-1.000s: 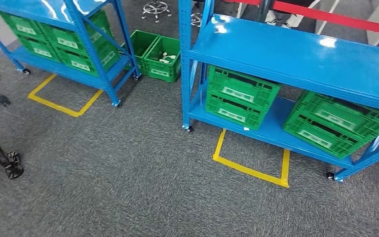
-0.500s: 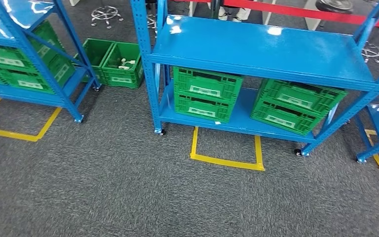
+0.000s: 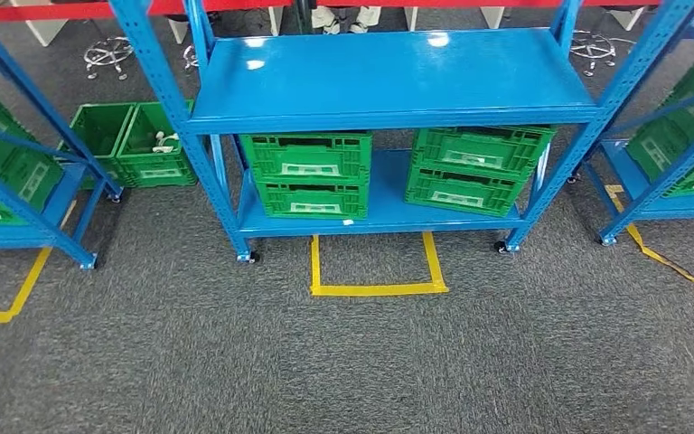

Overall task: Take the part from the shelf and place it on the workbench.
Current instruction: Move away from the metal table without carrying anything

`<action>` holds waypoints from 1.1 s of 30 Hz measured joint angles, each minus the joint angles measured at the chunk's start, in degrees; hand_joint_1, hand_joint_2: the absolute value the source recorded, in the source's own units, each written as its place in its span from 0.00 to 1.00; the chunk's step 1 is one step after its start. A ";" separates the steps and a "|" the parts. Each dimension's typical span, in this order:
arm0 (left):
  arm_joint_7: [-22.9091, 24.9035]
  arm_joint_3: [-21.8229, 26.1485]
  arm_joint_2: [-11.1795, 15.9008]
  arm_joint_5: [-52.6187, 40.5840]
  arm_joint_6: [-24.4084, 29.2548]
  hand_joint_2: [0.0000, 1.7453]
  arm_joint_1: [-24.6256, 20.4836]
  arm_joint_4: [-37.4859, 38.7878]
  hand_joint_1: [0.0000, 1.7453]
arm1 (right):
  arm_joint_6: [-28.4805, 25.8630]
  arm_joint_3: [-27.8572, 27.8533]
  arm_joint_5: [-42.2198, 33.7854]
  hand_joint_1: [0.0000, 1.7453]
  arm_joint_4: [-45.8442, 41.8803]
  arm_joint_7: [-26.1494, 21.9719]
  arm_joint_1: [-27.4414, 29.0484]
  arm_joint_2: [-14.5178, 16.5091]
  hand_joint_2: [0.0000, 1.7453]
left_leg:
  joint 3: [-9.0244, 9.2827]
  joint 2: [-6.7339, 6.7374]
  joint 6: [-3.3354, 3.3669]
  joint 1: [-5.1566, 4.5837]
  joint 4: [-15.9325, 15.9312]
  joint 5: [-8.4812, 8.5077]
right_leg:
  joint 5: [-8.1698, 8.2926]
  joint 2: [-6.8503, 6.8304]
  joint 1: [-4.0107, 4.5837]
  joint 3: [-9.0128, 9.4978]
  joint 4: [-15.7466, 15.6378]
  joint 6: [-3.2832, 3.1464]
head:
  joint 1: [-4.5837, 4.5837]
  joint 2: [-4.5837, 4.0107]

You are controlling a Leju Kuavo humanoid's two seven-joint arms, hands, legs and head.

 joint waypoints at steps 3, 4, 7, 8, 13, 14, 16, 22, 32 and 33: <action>0.07 0.00 0.02 0.16 0.01 0.00 0.15 0.00 0.00 | 0.05 -0.03 0.27 0.00 0.01 -0.23 0.22 0.02 0.00 | -3.07 0.10 0.36 -0.12 2.31 2.21 | -0.50 1.54 0.31 0.74 0.03 -0.21 | -0.20 0.00; 0.09 0.00 0.02 0.22 0.01 0.00 0.17 0.00 0.00 | 0.10 -0.04 0.33 0.00 0.02 -0.25 0.27 0.02 0.00 | -2.20 0.11 0.63 -0.22 -0.79 4.84 | -0.73 1.90 0.36 1.09 0.06 -0.11 | -0.21 0.00; 0.10 -0.01 0.10 0.36 -0.01 0.00 0.06 -0.01 0.00 | 0.25 -0.07 0.37 0.00 0.04 -0.25 0.23 0.12 0.00 | 1.00 -0.24 1.61 -0.69 -9.34 9.18 | -1.47 2.51 0.45 1.60 0.31 0.64 | -0.22 0.00; 0.09 -0.02 0.13 0.38 -0.01 0.00 -0.03 -0.01 0.00 | 0.27 -0.07 0.39 0.00 0.03 -0.24 0.21 0.15 0.00 | 1.35 -0.36 1.81 -0.80 -10.17 9.09 | -1.64 2.58 0.45 1.56 0.41 0.91 | -0.19 0.00; 0.11 -0.20 0.16 0.40 0.00 0.00 -0.04 0.00 0.00 | 0.27 -0.07 0.42 0.00 -0.01 -0.23 0.22 0.16 1.00 | 1.49 -0.41 1.97 -1.01 -10.58 9.00 | -1.83 2.56 0.23 1.73 0.32 1.08 | -0.04 0.00; 0.12 -0.25 0.18 0.40 0.01 0.00 -0.04 0.00 0.00 | 0.27 -0.07 0.42 0.00 -0.01 -0.23 0.21 0.17 1.00 | 1.49 -0.41 2.06 -1.08 -10.57 8.95 | -1.84 2.57 0.17 1.78 0.25 1.10 | -0.03 0.00; 0.10 -0.31 0.17 0.40 0.01 0.00 -0.07 0.00 0.00 | 0.31 -0.07 0.43 0.00 -0.01 -0.19 0.19 0.17 1.00 | 1.57 -0.40 2.24 -1.20 -10.57 8.84 | -1.88 2.57 0.07 1.92 0.11 1.18 | -0.03 0.00; -0.09 -0.35 0.10 0.50 -0.01 0.00 -0.10 0.00 0.00 | 0.30 -0.07 0.51 0.00 -0.02 0.19 0.19 0.10 1.00 | 1.80 -0.36 2.63 -1.37 -10.56 8.60 | -1.94 2.56 -0.04 2.20 -0.16 1.64 | -0.03 0.00; -0.09 -0.35 0.05 0.57 -0.01 0.00 -0.10 0.00 0.00 | 0.25 -0.07 0.51 0.00 -0.02 0.19 0.19 0.10 1.00 | 1.85 -0.36 2.68 -1.30 -10.56 8.58 | -1.95 2.56 -0.01 2.20 -0.16 1.76 | -0.03 0.00; -0.09 -0.35 0.04 0.57 -0.01 0.00 -0.10 0.00 0.00 | 0.25 -0.07 0.51 0.00 -0.02 0.19 0.19 0.09 1.00 | 1.85 -0.36 2.68 -1.30 -10.56 8.58 | -1.96 2.56 -0.01 2.20 -0.15 1.76 | -0.03 0.00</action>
